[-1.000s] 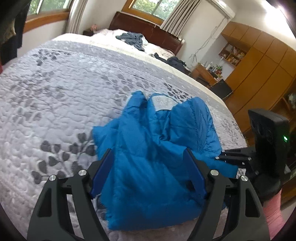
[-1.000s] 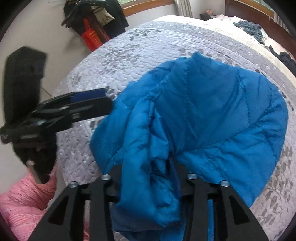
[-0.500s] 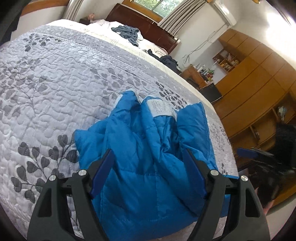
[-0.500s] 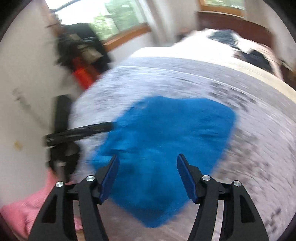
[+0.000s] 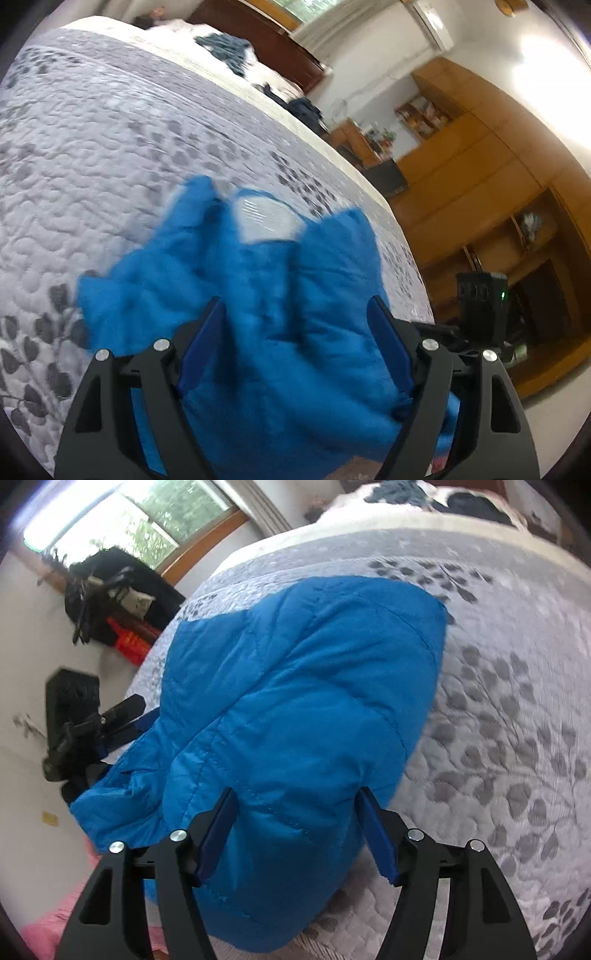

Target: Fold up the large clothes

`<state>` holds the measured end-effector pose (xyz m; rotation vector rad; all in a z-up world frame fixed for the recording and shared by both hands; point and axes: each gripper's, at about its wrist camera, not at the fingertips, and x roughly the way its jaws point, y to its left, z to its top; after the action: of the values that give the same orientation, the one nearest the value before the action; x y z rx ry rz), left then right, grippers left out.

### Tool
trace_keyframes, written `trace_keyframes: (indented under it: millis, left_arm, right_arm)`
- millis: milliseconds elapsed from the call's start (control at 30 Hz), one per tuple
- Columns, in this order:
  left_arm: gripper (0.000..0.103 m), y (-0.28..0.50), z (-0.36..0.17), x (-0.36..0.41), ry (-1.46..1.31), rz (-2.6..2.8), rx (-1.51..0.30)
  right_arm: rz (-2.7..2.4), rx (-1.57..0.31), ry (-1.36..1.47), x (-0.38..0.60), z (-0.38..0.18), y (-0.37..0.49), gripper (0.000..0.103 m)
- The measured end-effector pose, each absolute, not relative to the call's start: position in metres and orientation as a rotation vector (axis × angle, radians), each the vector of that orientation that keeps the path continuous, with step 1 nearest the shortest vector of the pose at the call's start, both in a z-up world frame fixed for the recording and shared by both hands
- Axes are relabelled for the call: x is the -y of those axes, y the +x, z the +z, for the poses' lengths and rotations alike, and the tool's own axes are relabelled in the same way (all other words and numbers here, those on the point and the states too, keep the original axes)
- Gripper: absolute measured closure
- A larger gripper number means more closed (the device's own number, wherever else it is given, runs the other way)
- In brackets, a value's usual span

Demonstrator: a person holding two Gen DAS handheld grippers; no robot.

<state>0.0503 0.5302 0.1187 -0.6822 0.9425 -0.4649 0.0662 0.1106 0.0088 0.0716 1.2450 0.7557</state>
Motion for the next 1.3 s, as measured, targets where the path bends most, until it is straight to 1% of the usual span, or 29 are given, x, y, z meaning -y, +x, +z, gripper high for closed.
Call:
trace_keyframes:
  millis: [167,333,367,400,433,500,533,600,700,767,933,1000,1100,1233,1300]
  left_arm:
    - [0.023,0.059,0.111,-0.515,-0.629,-0.466,-0.990]
    - [0.024,0.069,0.113,-0.504,-0.609,-0.470,-1.010]
    - [0.028,0.073,0.115,-0.500,-0.590,-0.464,-1.017]
    - [0.035,0.076,0.116,-0.496,-0.567,-0.453,-1.027]
    - [0.038,0.081,0.116,-0.490,-0.531,-0.423,-1.043]
    - [0.052,0.087,0.116,-0.484,-0.504,-0.409,-1.049]
    - [0.056,0.089,0.116,-0.482,-0.498,-0.405,-1.053]
    - [0.069,0.090,0.119,-0.476,-0.482,-0.395,-1.051]
    - [0.081,0.082,0.131,-0.465,-0.420,-0.395,-0.995]
    - [0.085,0.077,0.142,-0.461,-0.410,-0.420,-0.949]
    - [0.088,0.060,0.177,-0.462,-0.412,-0.523,-0.817]
    - [0.088,0.049,0.196,-0.472,-0.416,-0.554,-0.744]
    - [0.088,0.035,0.211,-0.496,-0.445,-0.575,-0.682]
    - [0.088,0.023,0.199,-0.543,-0.531,-0.535,-0.671]
    - [0.088,0.020,0.176,-0.569,-0.588,-0.482,-0.710]
  right_arm:
    - [0.730,-1.211,-0.041,-0.134,0.011,0.059,0.035]
    - [0.730,-1.203,-0.056,-0.138,0.008,0.058,0.034]
    - [0.731,-1.200,-0.057,-0.137,0.008,0.058,0.033]
    - [0.730,-1.198,-0.057,-0.136,0.007,0.057,0.033]
    - [0.731,-1.194,-0.057,-0.135,0.007,0.057,0.033]
    - [0.731,-1.187,-0.049,-0.133,0.007,0.056,0.033]
    - [0.730,-1.186,-0.043,-0.131,0.006,0.057,0.032]
    - [0.731,-1.176,-0.029,-0.125,0.006,0.055,0.032]
    - [0.738,-1.163,-0.001,-0.114,0.009,0.053,0.032]
    - [0.751,-1.147,0.043,-0.104,0.015,0.051,0.033]
    - [0.735,-1.057,0.161,-0.070,0.041,0.049,0.033]
    - [0.735,-1.040,0.177,-0.064,0.047,0.048,0.033]
    - [0.737,-1.016,0.155,-0.064,0.057,0.044,0.033]
    - [0.773,-1.003,0.108,-0.082,0.065,0.033,0.033]
    - [0.806,-1.004,0.061,-0.100,0.067,0.025,0.033]
